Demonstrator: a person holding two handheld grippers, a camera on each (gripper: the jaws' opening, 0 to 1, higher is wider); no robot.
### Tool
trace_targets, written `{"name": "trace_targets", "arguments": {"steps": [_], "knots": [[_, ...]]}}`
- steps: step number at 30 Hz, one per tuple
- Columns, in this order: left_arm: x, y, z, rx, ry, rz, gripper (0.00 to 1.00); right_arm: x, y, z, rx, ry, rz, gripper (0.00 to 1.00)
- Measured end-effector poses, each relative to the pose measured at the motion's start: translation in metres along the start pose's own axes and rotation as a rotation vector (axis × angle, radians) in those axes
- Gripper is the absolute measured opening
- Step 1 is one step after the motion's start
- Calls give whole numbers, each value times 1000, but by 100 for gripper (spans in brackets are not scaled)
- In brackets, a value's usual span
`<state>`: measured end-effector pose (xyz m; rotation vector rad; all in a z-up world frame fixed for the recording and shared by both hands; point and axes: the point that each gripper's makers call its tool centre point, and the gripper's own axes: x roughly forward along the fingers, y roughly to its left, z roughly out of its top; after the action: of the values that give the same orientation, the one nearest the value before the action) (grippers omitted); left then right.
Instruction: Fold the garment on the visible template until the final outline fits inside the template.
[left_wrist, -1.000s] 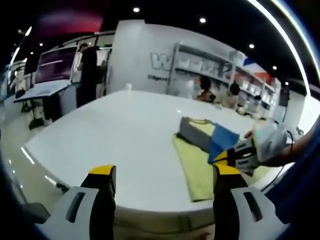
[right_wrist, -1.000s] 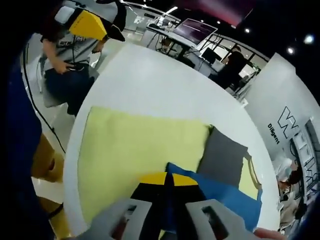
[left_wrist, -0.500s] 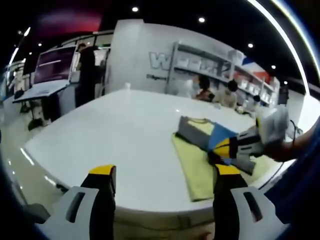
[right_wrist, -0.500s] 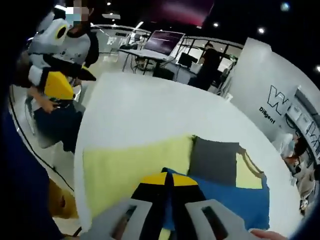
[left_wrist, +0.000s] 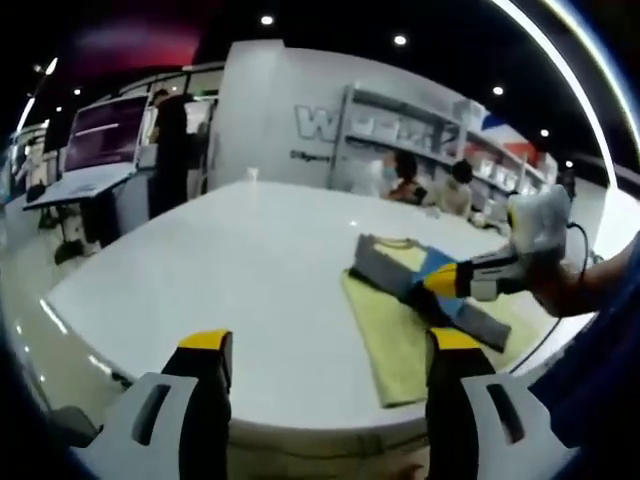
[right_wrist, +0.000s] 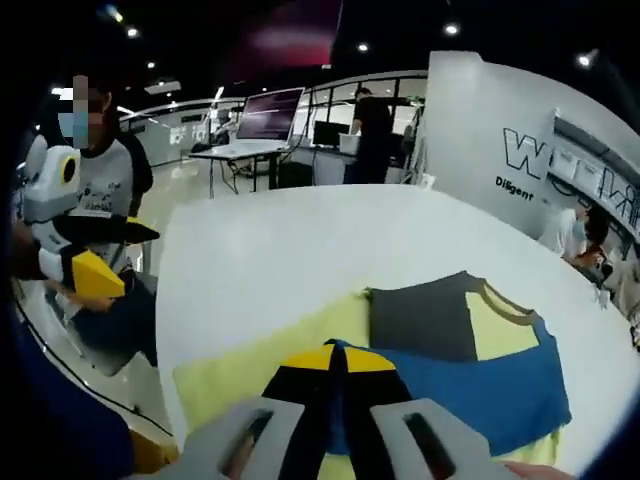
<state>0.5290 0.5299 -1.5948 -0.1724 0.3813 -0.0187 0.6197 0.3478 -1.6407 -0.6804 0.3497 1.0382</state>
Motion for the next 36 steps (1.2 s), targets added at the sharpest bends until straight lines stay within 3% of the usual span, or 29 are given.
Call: {"name": "trace_targets", "arguments": {"steps": [1, 2, 5, 8, 11, 15, 21, 28, 36], "knots": [[0, 0, 0, 0, 0, 1, 78, 1, 5, -6, -30, 22, 28, 0], [0, 0, -1, -2, 0, 1, 78, 2, 17, -19, -117, 67, 81, 0], [0, 0, -1, -4, 2, -2, 78, 1, 27, -29, -188, 91, 121, 0], [-1, 0, -1, -2, 1, -3, 78, -6, 37, -19, -88, 32, 149, 10], [-1, 2, 0, -8, -3, 4, 77, -6, 34, -11, -127, 27, 115, 11], [-2, 4, -3, -12, 0, 3, 77, 7, 28, -12, -193, 68, 73, 13], [-3, 5, -2, -11, -4, 3, 77, 22, 29, -6, -195, 82, 57, 23], [-8, 11, -3, -15, -9, 11, 76, 39, 25, -6, -180, 119, 11, 24], [-11, 15, -5, -14, -4, 17, 76, 44, 28, -4, -189, 128, 23, 30]]}}
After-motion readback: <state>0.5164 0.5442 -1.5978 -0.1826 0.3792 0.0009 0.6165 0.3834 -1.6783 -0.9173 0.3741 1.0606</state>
